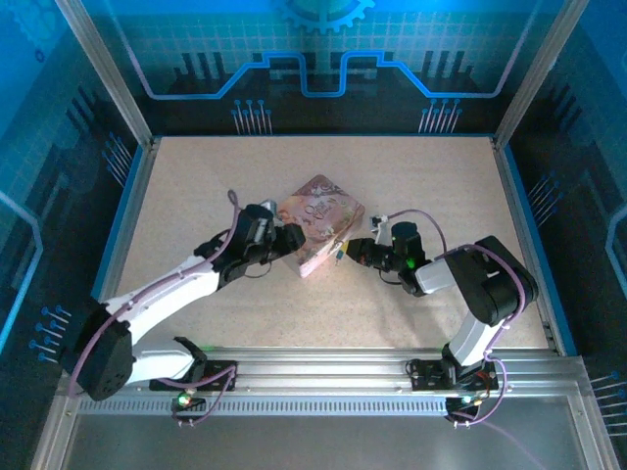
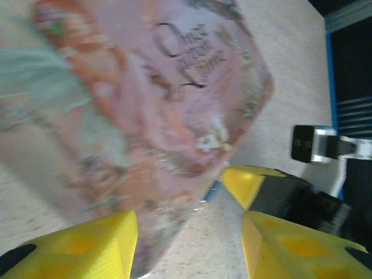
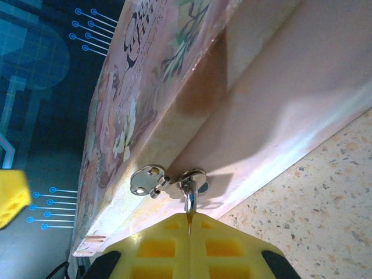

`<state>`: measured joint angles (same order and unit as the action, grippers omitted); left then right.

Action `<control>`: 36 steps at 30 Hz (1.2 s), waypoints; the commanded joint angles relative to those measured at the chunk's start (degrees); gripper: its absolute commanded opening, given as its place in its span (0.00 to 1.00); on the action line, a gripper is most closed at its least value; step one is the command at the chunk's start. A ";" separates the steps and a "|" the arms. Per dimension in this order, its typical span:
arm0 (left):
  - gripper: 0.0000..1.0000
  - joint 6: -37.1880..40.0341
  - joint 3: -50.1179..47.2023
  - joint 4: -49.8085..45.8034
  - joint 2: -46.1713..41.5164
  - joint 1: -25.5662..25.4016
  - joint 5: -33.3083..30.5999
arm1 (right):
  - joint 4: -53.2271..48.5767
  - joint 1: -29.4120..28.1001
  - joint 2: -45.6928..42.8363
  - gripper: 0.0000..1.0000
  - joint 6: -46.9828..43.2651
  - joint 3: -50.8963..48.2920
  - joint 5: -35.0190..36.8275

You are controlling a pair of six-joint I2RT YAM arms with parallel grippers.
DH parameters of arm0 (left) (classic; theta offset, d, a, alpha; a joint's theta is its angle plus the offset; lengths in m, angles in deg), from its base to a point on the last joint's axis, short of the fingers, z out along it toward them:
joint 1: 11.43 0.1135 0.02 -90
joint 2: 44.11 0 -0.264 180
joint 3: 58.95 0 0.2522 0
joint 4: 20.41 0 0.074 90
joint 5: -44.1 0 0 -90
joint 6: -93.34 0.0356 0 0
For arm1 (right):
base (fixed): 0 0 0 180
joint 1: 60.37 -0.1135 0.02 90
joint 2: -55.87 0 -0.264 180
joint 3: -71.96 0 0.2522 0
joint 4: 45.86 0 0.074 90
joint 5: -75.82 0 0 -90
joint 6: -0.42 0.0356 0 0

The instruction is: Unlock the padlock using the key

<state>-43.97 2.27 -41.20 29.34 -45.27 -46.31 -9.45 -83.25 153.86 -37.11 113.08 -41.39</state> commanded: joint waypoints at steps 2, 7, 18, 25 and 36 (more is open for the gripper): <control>0.51 2.80 5.48 2.23 6.53 -2.56 3.43 | 0.88 -0.59 -1.01 0.00 -1.83 -0.81 1.01; 0.51 1.21 7.18 6.13 13.09 -3.53 6.19 | 2.74 -0.45 0.81 0.00 -1.87 -0.72 0.83; 0.52 0.52 3.39 5.55 15.55 -3.60 5.43 | 4.40 0.44 2.53 0.00 -0.57 0.51 0.66; 0.52 -1.24 -3.55 5.62 13.60 -3.42 3.88 | 7.49 2.30 3.50 0.00 1.80 1.39 2.49; 0.53 -3.79 -9.63 7.03 12.25 -2.51 3.70 | 18.01 2.41 8.25 0.00 4.49 1.64 6.43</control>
<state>-45.44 -2.69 -21.68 40.38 -48.31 -42.06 0.84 -82.33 160.79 -33.39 113.47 -40.07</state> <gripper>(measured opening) 0.524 0.051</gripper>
